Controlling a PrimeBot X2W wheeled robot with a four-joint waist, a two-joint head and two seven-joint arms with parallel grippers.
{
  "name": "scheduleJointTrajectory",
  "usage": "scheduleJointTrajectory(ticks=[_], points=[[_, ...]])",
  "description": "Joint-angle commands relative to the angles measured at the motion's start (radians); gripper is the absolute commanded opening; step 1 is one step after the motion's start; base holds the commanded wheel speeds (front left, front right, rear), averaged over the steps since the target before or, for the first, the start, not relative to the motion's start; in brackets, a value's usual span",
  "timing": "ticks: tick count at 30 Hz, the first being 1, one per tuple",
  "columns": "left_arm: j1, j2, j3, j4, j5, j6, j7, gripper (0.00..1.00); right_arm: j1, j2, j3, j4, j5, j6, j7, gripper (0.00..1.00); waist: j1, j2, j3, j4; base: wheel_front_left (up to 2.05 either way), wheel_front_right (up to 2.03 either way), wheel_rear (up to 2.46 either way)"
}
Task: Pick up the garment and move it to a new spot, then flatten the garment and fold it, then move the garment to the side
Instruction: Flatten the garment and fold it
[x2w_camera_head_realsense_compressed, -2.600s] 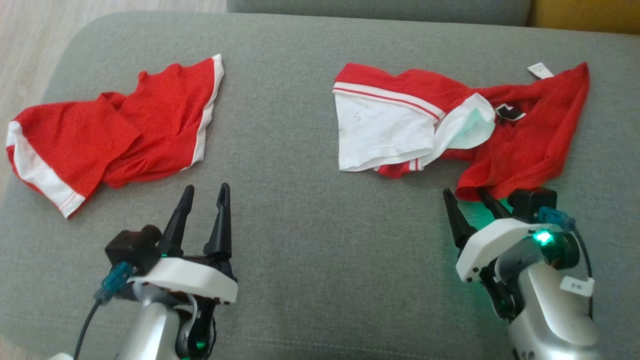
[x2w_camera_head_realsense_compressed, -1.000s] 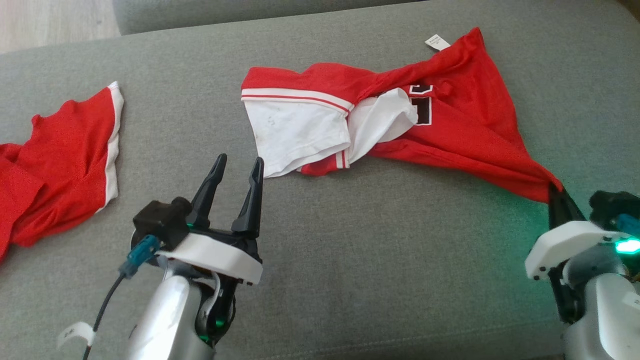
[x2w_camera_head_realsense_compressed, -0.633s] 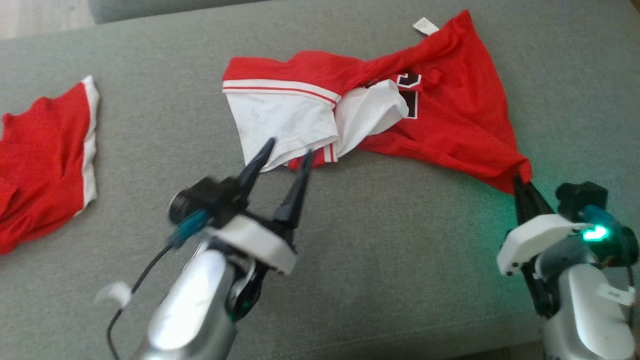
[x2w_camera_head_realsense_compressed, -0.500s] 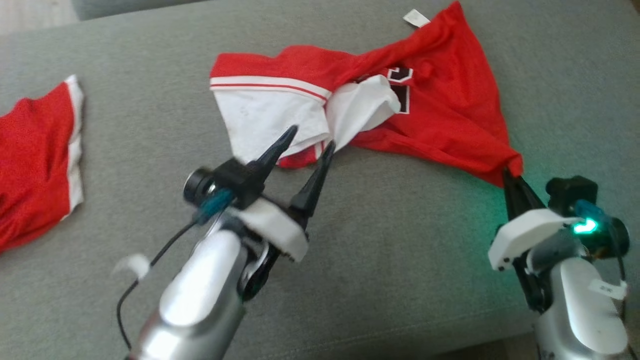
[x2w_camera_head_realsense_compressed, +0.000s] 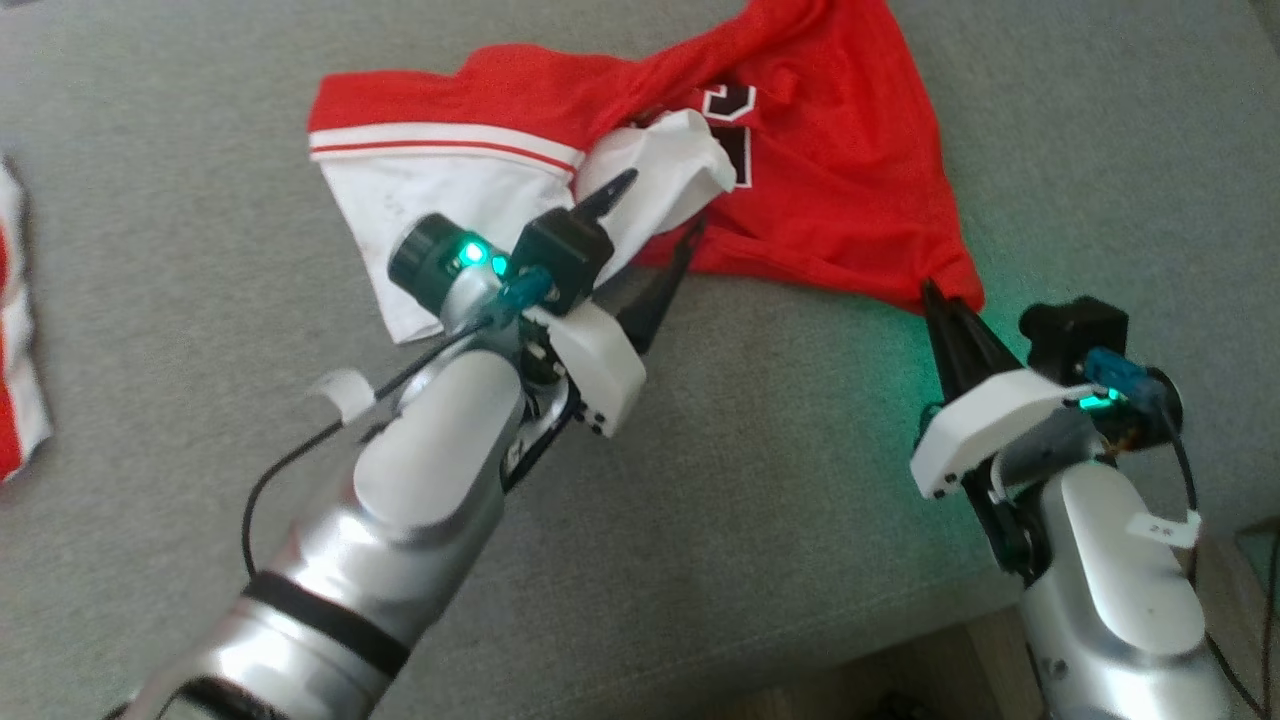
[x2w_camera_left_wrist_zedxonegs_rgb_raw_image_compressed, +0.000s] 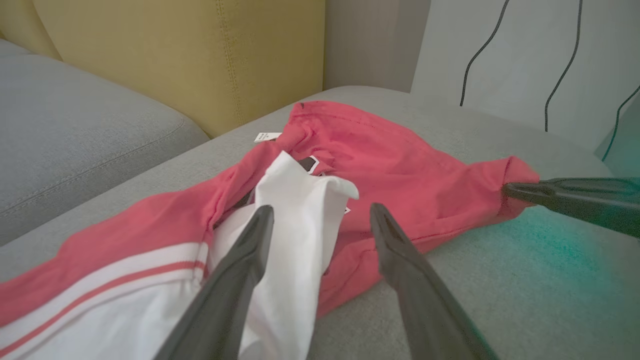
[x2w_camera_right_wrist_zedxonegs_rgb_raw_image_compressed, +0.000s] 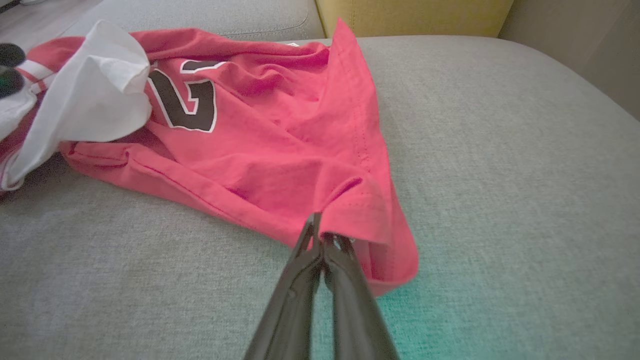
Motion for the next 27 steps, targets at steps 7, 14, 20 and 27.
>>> scheduleJointTrajectory(ticks=[7,14,20,27], points=[[-0.147,0.009,-0.021,0.103,0.015,0.026,-0.021,1.0,-0.073,-0.003,0.073,-0.013,0.05,0.004,-0.037,0.0,-0.0001,0.0,0.057,-0.05,0.0,0.0,0.0],[-0.199,0.009,-0.063,0.173,0.01,0.032,-0.045,1.0,-0.095,-0.003,0.096,0.009,0.077,0.004,-0.057,0.0,-0.0001,0.0,0.076,-0.073,0.0,0.0,0.0],[-0.215,0.009,-0.097,0.189,-0.013,0.035,-0.056,0.0,-0.106,-0.003,0.096,0.03,0.084,0.004,-0.073,0.0,-0.0001,0.0,0.084,-0.078,0.0,0.0,0.0],[-0.218,0.009,-0.101,0.154,-0.043,0.046,-0.058,0.0,-0.109,-0.003,0.079,0.047,0.076,0.004,-0.078,0.0,-0.0001,0.0,0.072,-0.057,0.0,0.0,0.0]])
